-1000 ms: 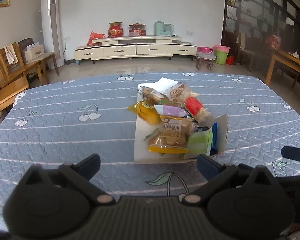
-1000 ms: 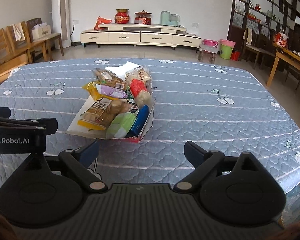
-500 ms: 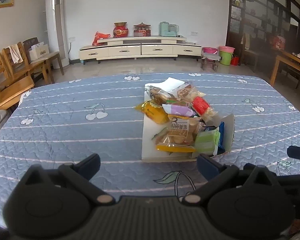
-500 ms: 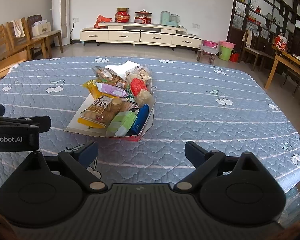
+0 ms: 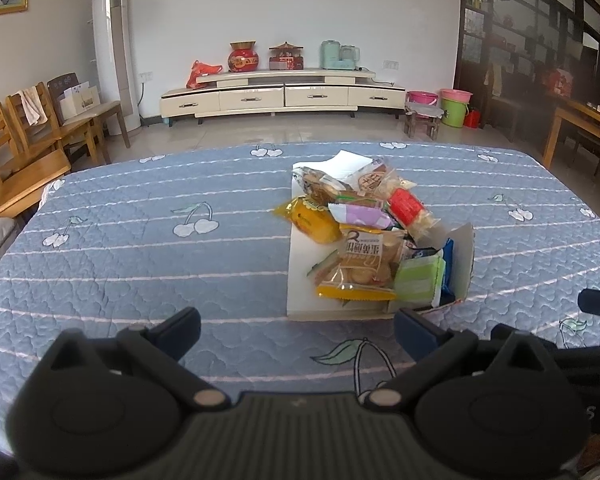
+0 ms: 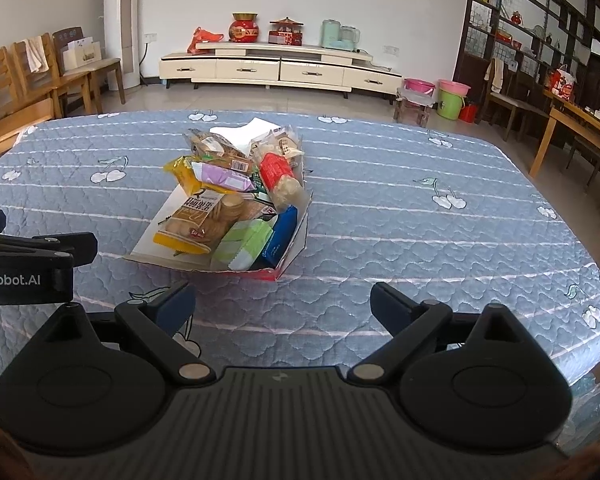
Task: Organize snacks
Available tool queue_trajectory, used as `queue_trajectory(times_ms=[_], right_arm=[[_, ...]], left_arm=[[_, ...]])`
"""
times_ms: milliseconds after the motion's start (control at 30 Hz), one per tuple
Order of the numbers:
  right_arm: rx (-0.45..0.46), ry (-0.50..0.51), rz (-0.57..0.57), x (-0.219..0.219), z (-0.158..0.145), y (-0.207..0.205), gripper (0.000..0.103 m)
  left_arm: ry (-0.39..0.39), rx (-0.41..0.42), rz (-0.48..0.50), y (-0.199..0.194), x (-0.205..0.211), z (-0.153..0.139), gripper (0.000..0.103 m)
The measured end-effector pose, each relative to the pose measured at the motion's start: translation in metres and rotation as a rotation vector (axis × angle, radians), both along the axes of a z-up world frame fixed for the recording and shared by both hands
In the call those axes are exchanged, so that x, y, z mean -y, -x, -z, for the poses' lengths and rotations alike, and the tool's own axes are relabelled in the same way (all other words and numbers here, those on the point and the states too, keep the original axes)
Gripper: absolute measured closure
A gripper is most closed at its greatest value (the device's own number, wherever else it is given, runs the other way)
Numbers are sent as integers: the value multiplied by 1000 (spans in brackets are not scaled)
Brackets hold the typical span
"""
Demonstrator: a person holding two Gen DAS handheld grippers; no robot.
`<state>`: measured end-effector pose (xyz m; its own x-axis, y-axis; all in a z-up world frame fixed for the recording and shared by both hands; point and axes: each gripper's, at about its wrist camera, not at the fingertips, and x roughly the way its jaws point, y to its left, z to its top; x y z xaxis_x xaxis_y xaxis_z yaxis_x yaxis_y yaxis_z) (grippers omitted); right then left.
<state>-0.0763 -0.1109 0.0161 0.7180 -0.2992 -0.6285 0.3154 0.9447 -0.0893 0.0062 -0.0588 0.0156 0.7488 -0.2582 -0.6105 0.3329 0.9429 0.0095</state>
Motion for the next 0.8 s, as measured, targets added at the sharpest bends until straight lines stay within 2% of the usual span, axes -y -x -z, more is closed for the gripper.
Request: queue_trajectory(times_ms=[800], right_arm=[[3, 11, -3, 1, -5, 6, 0]], left_arm=[[4, -3, 18, -3, 1, -1, 1]])
